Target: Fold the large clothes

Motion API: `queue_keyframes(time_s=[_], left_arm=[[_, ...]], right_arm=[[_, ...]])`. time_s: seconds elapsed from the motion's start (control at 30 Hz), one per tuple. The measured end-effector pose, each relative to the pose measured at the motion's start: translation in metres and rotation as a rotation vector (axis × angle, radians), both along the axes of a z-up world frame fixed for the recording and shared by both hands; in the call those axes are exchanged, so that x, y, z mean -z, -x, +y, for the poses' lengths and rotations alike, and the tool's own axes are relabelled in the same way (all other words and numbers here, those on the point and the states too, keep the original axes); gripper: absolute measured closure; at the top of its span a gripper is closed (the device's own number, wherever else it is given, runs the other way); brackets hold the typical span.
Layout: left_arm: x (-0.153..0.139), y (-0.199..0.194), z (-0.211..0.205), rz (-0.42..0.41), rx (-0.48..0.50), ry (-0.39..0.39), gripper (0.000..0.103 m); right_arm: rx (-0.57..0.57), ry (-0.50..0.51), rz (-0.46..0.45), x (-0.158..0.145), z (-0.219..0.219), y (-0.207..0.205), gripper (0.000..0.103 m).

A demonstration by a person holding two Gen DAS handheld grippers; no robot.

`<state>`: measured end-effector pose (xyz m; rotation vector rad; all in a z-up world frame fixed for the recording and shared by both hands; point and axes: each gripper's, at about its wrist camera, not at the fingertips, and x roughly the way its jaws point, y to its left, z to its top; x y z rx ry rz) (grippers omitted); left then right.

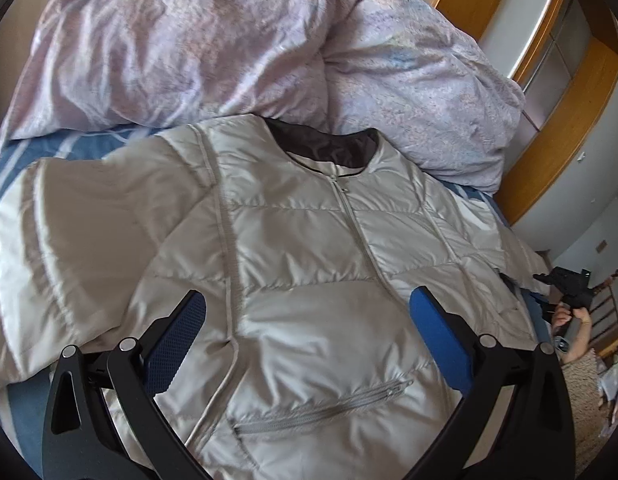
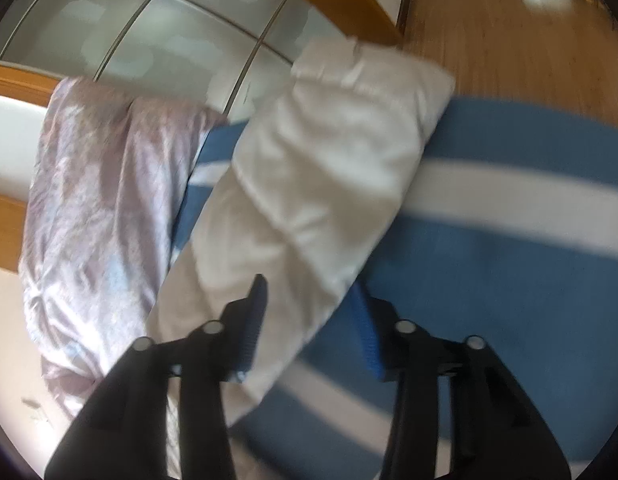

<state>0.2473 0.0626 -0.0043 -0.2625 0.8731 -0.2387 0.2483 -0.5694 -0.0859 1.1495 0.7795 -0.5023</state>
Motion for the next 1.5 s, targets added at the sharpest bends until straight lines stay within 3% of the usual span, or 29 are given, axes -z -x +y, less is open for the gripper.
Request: queue_keyframes(time_s=[0.1,0.27,0.33,0.5,0.63,0.73,0.83,1.0,1.27,1.5], left_arm=[[-0.001,-0.015,-0.001,-0.001,0.015,0.007,0.001],[-0.005,-0.035,0.005,0.002,0.02,0.062,0.001],[-0.004,-0.043,0.01,0.028,0.007,0.111,0.001],[0.006,-0.059,0.022,0.079,-0.008,0.283,0.001],[0.016,-0.067,0.024,0.124,-0.013,0.42,0.001],[0.023,-0.071,0.021,0.146,-0.022,0.488,0.001],[0.029,-0.075,0.015,0.157,-0.026,0.533,0.001],[0.041,-0.083,0.007,0.193,-0.038,0.607,0.002],[0.05,-0.094,-0.004,0.235,-0.044,0.629,0.003],[0.069,-0.11,-0.016,0.32,-0.091,0.58,0.026]], right_arm=[[0.0,0.106,0.067,-0.009,-0.003,-0.008,0.087],[-0.091,0.436,0.084,-0.064,0.03,-0.032,0.094],[-0.155,0.563,0.037,-0.094,0.058,-0.043,0.095],[-0.366,0.712,-0.14,-0.146,0.145,-0.065,0.095],[-0.605,0.716,-0.276,-0.159,0.222,-0.081,0.095],[-0.771,0.641,-0.317,-0.148,0.271,-0.083,0.095],[-0.909,0.577,-0.306,-0.129,0.315,-0.082,0.095],[-1.135,0.526,-0.198,-0.077,0.39,-0.074,0.096],[-1.259,0.673,-0.089,-0.043,0.432,-0.061,0.09],[-1.254,0.715,-0.085,-0.043,0.434,-0.06,0.093]])
